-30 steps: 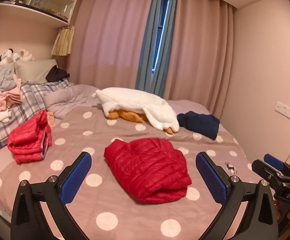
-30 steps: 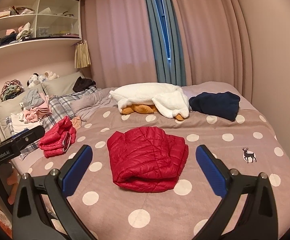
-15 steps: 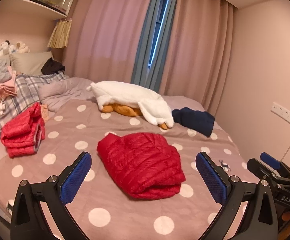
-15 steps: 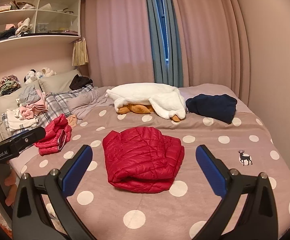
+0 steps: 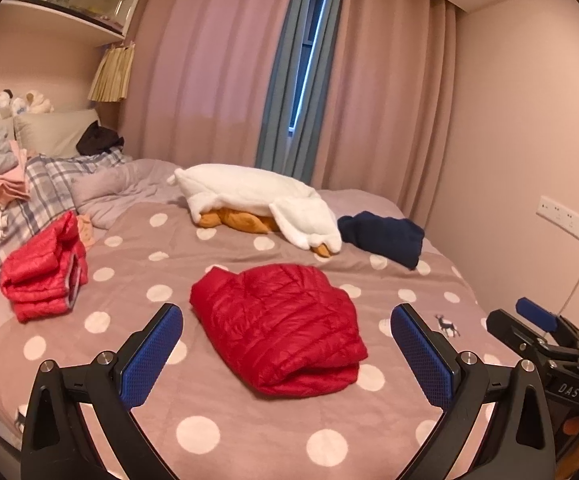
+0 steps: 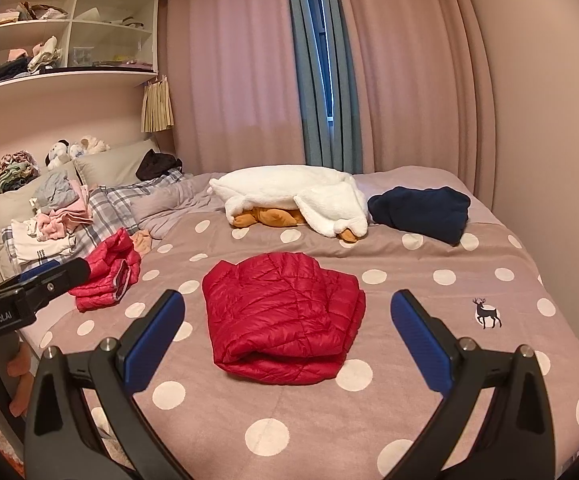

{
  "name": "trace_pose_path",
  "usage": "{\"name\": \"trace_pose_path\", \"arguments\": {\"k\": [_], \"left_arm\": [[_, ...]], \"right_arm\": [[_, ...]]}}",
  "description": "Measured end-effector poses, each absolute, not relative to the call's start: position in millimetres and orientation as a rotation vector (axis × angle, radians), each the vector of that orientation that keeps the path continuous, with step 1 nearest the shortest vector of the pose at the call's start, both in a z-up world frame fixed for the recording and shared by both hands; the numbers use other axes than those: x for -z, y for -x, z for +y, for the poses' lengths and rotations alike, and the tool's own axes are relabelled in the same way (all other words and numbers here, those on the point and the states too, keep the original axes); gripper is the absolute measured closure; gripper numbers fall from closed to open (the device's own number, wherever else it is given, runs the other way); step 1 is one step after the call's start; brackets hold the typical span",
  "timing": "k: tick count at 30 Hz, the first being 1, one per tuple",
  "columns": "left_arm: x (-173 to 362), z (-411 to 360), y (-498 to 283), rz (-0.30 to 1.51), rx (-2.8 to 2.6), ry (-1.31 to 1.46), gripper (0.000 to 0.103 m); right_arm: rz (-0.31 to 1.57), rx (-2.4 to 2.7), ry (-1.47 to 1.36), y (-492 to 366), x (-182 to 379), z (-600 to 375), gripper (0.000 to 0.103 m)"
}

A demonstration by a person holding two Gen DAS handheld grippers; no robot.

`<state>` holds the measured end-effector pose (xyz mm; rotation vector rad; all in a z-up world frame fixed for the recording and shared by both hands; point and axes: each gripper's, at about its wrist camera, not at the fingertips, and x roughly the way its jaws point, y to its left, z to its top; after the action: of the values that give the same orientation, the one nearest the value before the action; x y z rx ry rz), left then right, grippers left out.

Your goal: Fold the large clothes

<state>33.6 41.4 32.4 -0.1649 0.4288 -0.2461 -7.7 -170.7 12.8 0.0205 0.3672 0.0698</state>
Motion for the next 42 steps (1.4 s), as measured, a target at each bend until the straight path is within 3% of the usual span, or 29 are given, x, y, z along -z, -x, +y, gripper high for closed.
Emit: {"name": "trace_pose_path", "arguments": {"k": [42], "left_arm": [[-30,34,-30,0.403,0.201,0.121,0.000]], "right_arm": [[0.372,-0.056,0.025,4,-12,-155,0.000]]}}
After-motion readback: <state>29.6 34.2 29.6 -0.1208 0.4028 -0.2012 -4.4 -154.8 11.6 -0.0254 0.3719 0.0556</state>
